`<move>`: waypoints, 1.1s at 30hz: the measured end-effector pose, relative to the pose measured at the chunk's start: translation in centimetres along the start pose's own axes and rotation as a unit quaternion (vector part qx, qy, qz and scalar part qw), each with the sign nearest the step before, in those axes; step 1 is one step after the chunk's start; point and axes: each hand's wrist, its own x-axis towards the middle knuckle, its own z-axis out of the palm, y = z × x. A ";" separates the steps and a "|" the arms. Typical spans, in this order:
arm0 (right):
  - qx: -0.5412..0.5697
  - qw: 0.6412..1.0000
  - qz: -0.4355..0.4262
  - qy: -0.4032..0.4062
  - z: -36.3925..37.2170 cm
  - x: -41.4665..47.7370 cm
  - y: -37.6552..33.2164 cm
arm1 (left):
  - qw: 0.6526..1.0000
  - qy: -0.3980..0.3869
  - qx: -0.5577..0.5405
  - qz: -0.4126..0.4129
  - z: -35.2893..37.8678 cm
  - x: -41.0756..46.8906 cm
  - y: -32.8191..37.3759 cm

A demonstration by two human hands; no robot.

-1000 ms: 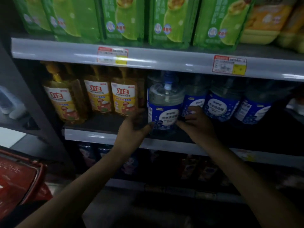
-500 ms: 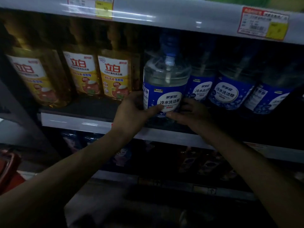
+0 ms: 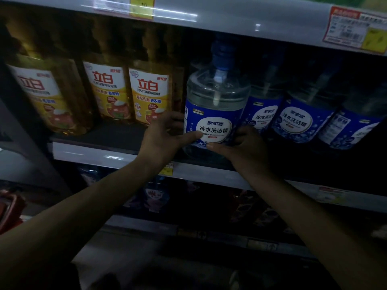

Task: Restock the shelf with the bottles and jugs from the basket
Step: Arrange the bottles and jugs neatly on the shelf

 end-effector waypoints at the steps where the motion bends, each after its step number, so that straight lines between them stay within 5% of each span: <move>1: 0.000 1.000 0.000 0.004 0.1 0.0 0.0 | 1.000 -0.003 -0.006 0.002 -0.1 0.0 0.0; 22: -0.011 0.999 -0.019 0.032 1.5 -0.6 -0.6 | 0.998 0.005 -0.057 0.007 0.0 -0.9 -0.2; 33: 0.048 0.998 -0.008 -0.039 -0.1 -0.6 0.0 | 0.995 0.089 -0.006 0.040 1.8 -2.2 -0.2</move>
